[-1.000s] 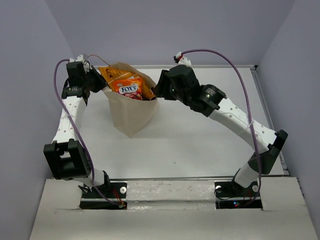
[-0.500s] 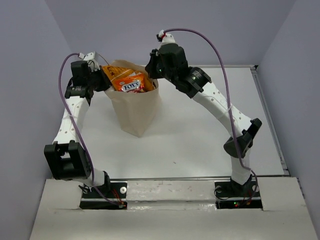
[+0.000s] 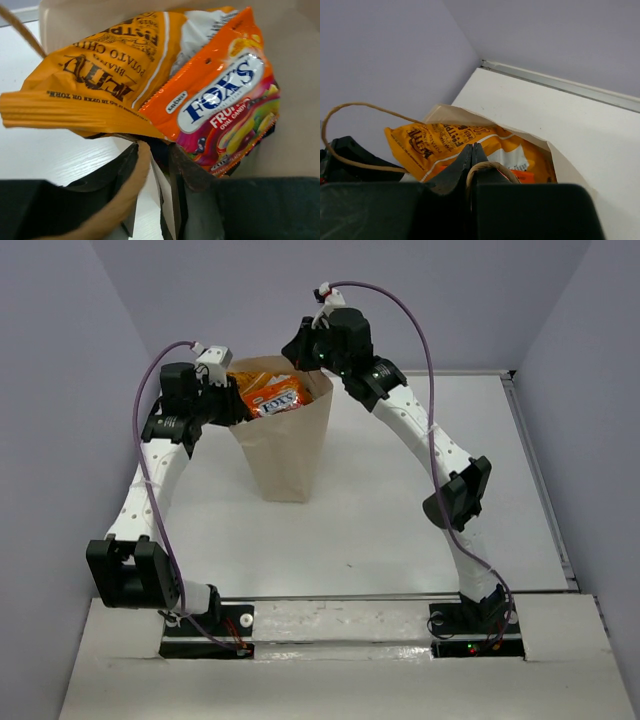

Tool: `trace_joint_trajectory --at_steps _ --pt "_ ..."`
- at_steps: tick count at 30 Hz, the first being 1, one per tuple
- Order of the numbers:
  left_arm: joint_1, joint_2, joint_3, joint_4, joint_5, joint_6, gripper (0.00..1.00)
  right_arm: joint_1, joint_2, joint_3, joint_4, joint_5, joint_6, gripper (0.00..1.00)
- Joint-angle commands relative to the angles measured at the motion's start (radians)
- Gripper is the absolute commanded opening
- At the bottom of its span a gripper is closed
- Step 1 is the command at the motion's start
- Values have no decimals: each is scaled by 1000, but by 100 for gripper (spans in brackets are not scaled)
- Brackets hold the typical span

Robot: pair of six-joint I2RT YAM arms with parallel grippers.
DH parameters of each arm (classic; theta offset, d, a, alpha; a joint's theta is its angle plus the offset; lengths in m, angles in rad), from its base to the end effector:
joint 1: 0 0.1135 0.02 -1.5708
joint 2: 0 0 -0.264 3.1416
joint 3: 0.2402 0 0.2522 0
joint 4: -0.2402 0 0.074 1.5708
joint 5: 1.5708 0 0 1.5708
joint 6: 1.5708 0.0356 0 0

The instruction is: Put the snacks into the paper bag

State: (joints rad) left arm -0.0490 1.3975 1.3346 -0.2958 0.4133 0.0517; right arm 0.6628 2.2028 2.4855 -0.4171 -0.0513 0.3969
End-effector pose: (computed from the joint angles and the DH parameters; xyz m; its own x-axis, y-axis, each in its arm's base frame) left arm 0.3215 -0.0301 0.3806 -0.3284 0.0635 -0.9424 0.4380 0.8942 -0.0924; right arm 0.3954 0.3110 0.4378 -0.3504 0.2162 -0.9113 -0.5629 0.7291 0.3894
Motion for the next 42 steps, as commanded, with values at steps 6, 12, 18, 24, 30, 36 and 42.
trace_joint_trajectory --at_steps 6,12,18,24,30,36,42 --pt "-8 -35 146 -32 -192 -122 68 11 -84 -42 221 -145 16 1" --pt "8 -37 219 -60 -268 -141 76 11 -198 -191 227 -111 10 1" --pt "9 -11 288 -63 -278 -124 77 11 -273 -313 228 -76 -9 8" --pt "9 0 265 -60 -353 -86 75 11 -296 -350 227 -53 -20 20" --pt "9 5 333 -72 -403 -49 74 11 -318 -382 227 -22 -38 34" --pt "9 21 380 -88 -367 2 75 11 -336 -416 225 -7 -52 53" --pt "9 26 331 -71 -360 -18 72 11 -359 -442 222 31 -67 66"
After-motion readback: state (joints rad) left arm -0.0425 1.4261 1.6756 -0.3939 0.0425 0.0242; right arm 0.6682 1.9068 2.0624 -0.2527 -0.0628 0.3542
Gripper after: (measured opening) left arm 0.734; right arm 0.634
